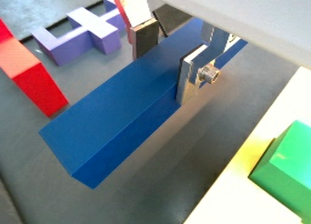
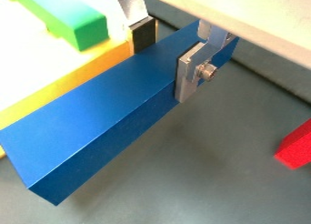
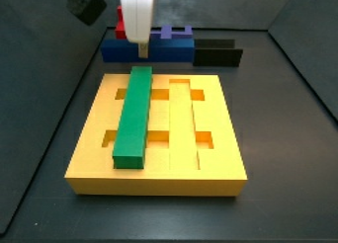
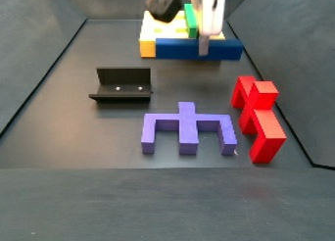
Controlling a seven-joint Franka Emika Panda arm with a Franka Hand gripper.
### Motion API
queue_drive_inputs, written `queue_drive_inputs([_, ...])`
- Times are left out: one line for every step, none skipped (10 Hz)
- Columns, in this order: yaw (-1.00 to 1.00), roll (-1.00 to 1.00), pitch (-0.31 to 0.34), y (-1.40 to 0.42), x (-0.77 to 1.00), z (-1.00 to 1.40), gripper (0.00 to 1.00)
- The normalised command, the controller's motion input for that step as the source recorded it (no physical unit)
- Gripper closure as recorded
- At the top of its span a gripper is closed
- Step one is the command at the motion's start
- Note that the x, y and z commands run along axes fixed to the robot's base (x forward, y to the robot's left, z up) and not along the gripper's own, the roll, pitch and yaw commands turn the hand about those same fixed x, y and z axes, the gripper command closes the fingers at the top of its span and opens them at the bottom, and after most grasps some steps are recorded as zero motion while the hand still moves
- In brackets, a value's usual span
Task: Pick up the blue object. Move up. Move to above the board. Insert the blue object.
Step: Move to above the board.
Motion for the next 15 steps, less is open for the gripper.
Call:
queue_drive_inputs([0.0,0.0,0.0,0.0,0.0,1.4,1.0])
queue_drive_inputs([0.0,0.0,0.011,0.0,0.0,1.4,1.0])
queue_drive_inputs([-0.01,-0.01,0.028,0.0,-0.04,1.4,1.0])
queue_drive_inputs([-0.01,-0.03,0.019,0.0,0.0,1.4,1.0])
queue_drive_inputs([-0.01,-0.03,0.044,-0.01,0.01,1.4,1.0])
queue_drive_inputs([-0.01,-0.03,0.088,0.0,0.0,1.4,1.0])
queue_drive_inputs([0.0,-0.04,0.081,0.0,0.0,1.4,1.0])
queue_drive_inputs([-0.01,-0.04,0.08,0.0,0.02,0.48,1.0])
queue_drive_inputs([-0.01,-0.04,0.08,0.0,0.04,0.25,1.0])
queue_drive_inputs([1.0,-0.01,0.017,-1.4,0.43,0.32,1.0])
queue_drive_inputs([1.0,0.0,0.022,-1.4,0.42,0.29,1.0])
queue_drive_inputs([1.0,0.01,0.037,-1.4,0.48,0.27,1.0])
queue_drive_inputs([1.0,0.01,0.048,-1.4,0.53,0.3,1.0])
queue_drive_inputs([1.0,0.01,0.052,-1.4,0.53,0.3,1.0])
queue_drive_inputs([1.0,0.02,0.062,-0.54,0.23,0.12,1.0])
